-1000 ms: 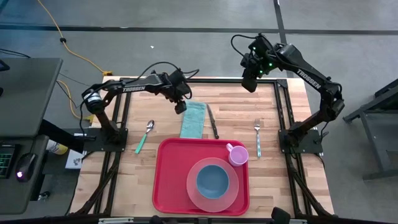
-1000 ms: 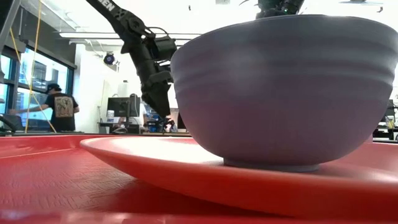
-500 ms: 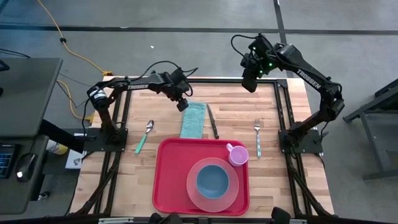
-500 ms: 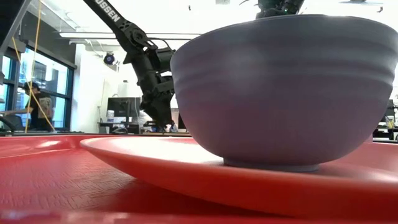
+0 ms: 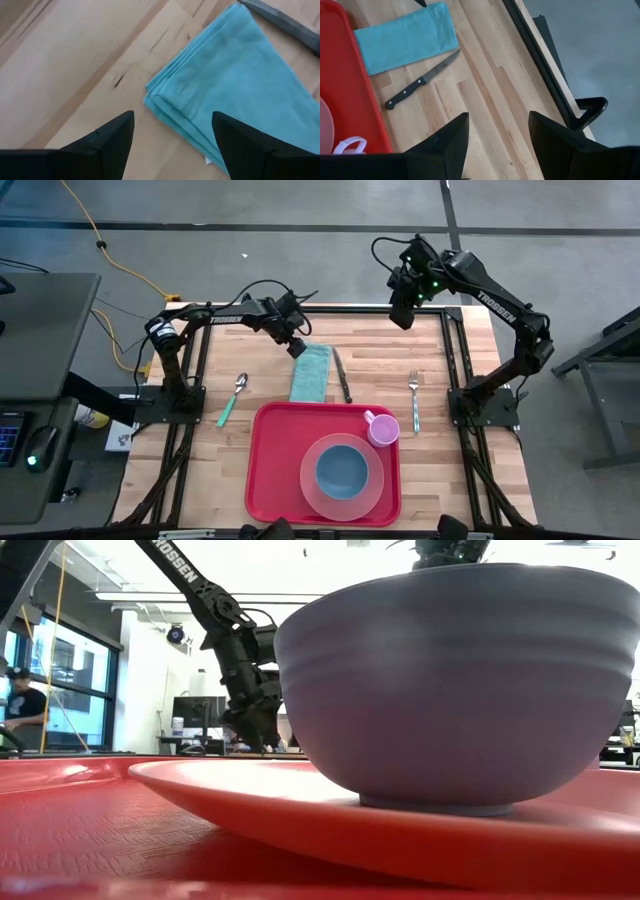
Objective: Set up tray
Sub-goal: Put the blue napkin on the red serving tray to the left of the pink plate
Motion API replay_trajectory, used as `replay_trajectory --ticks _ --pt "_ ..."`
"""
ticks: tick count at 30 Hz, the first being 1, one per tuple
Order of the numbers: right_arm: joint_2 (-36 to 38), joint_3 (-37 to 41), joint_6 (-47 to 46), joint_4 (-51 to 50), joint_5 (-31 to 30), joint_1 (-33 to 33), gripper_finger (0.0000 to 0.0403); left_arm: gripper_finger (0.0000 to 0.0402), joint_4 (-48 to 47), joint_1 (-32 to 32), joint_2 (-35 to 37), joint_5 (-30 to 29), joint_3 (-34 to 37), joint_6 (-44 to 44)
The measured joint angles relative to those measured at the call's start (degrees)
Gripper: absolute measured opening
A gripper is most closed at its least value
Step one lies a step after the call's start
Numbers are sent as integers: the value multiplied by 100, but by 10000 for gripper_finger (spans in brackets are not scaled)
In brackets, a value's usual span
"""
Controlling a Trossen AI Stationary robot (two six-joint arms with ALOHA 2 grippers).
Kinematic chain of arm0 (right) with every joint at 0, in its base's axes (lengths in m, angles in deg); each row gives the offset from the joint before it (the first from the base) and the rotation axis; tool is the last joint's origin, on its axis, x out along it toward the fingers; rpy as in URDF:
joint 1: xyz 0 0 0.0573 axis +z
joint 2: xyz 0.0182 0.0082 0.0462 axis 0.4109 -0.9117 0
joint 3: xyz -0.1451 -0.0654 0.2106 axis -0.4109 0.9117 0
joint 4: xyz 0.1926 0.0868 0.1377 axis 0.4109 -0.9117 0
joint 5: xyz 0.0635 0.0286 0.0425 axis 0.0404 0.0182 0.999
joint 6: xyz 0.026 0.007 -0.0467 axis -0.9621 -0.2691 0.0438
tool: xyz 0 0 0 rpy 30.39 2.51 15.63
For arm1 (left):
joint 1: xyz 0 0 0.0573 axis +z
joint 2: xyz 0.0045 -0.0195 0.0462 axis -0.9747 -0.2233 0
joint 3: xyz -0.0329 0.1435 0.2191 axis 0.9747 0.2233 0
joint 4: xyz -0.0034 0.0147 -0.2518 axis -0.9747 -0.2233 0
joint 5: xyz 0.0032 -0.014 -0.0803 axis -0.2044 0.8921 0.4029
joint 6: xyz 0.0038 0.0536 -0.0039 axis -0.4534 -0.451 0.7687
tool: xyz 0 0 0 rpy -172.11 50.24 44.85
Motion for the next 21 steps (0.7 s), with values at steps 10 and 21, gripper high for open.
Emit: replay_trajectory --ticks 10,21 --pt "-1 0 -264 -74 -2 0 184 298 172 21 0 -98 0 286" --pt "-1 0 -413 -83 39 4 184 298 224 18 -257 284 0 293"
